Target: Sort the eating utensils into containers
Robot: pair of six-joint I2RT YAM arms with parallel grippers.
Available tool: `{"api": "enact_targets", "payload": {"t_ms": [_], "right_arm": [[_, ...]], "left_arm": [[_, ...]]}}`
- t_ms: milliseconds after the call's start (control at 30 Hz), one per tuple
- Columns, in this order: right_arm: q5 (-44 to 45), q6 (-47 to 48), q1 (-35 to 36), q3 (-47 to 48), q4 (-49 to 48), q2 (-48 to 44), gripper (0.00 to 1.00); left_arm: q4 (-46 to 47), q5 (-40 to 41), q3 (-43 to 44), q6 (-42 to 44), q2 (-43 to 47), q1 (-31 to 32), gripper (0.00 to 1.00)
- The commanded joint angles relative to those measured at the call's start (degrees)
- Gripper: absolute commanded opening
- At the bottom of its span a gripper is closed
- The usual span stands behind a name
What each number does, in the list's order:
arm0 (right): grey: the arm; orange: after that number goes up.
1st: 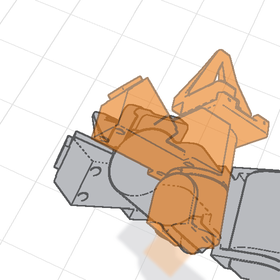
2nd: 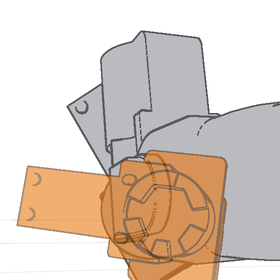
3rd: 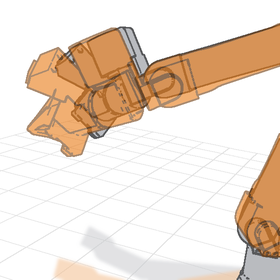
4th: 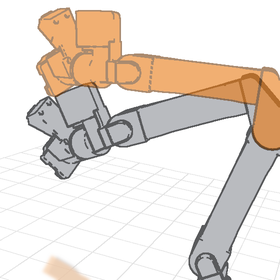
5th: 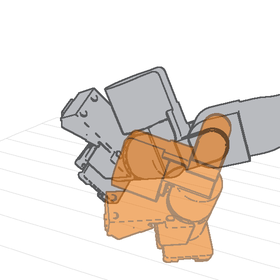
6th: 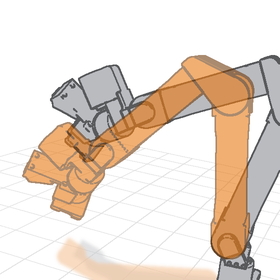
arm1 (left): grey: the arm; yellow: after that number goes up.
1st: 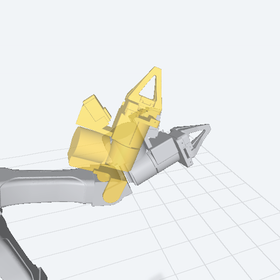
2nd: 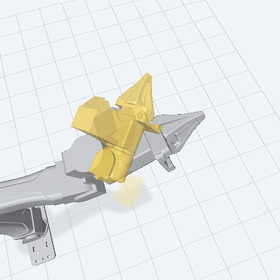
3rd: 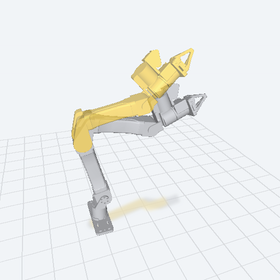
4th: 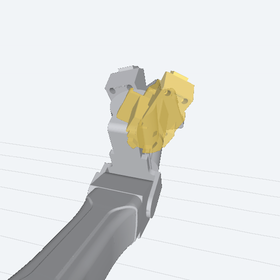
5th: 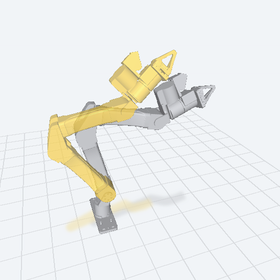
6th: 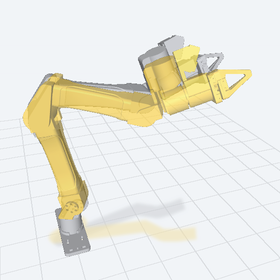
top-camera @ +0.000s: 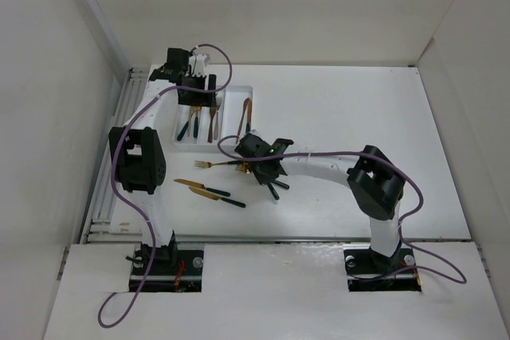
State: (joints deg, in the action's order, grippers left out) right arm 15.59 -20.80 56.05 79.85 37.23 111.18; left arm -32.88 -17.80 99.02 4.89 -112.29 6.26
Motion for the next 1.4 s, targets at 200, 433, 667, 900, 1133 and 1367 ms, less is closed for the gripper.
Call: {"api": "enact_targets", "payload": {"t_ms": [200, 433, 667, 900, 1133, 1367], "right_arm": [[-3.88, 6.90, -0.41, 8.48, 4.85, -8.97, 0.00], [-15.32, 11.04, -1.03, 3.11, 0.31, -11.33, 0.00], [-19.18, 6.92, -6.54, 8.03, -4.00, -13.53, 0.00], [-18.24, -14.34, -18.95, 13.56, -15.69, -10.64, 0.00], [-14.72, -24.55, -19.49, 22.97, -16.32, -3.96, 0.00], [-12.87, -27.10, -19.49, 25.00, -15.70, -3.42, 0.00]], "left_arm": [[-1.12, -4.70, 2.92, 2.59, 6.21, -0.20, 0.71], [-1.66, -4.70, 2.93, 3.11, 6.21, -0.20, 0.71], [-3.32, -8.90, 4.77, 5.21, 6.73, -0.20, 0.70], [-6.66, -26.17, 6.18, 10.39, 8.49, 0.32, 0.68], [-7.47, -37.39, 4.16, 12.87, 9.55, 4.54, 0.71], [-3.77, -37.05, 3.63, 9.97, 8.94, 9.11, 0.72]]}}
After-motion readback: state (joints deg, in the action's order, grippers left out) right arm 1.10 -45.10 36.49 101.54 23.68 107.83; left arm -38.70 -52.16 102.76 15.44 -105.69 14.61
